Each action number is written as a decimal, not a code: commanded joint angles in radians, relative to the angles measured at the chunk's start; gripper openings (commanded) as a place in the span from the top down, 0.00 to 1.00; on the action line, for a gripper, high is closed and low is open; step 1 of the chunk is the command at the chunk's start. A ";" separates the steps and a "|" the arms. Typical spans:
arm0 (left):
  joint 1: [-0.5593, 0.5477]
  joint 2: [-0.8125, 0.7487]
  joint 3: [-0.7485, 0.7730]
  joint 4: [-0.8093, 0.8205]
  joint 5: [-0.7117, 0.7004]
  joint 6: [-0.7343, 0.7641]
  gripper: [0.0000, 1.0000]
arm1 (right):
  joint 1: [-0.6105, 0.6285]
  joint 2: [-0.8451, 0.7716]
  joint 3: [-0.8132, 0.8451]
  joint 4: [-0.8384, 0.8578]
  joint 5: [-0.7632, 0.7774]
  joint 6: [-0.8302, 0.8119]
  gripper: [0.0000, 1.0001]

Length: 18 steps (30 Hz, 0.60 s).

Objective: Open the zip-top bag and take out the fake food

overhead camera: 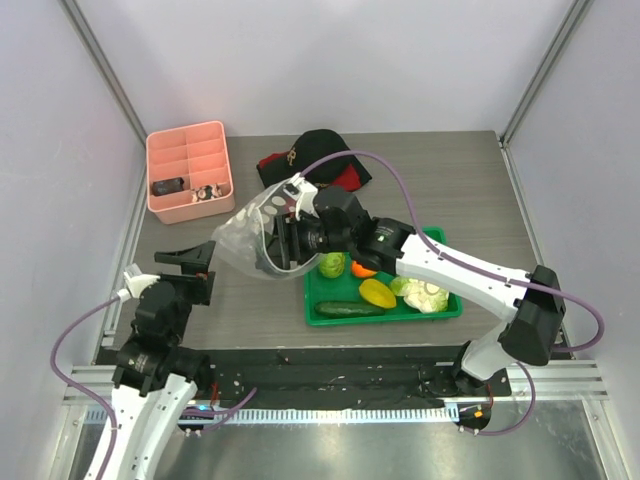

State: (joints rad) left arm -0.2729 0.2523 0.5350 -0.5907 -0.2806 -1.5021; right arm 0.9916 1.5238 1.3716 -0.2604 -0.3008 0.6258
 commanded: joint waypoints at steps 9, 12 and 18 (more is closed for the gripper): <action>0.000 -0.030 -0.178 0.486 0.080 0.091 0.00 | -0.028 -0.103 -0.046 0.098 -0.164 0.011 0.99; 0.000 0.002 -0.175 0.519 0.096 0.126 0.03 | -0.036 -0.116 -0.058 0.104 -0.193 0.015 0.99; 0.000 0.027 -0.196 0.565 0.107 0.137 0.53 | -0.048 -0.148 -0.083 0.108 -0.216 0.015 0.99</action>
State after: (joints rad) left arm -0.2729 0.2642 0.3470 -0.1165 -0.1852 -1.4055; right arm 0.9527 1.4284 1.2919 -0.2089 -0.4755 0.6346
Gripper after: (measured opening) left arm 0.633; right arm 0.633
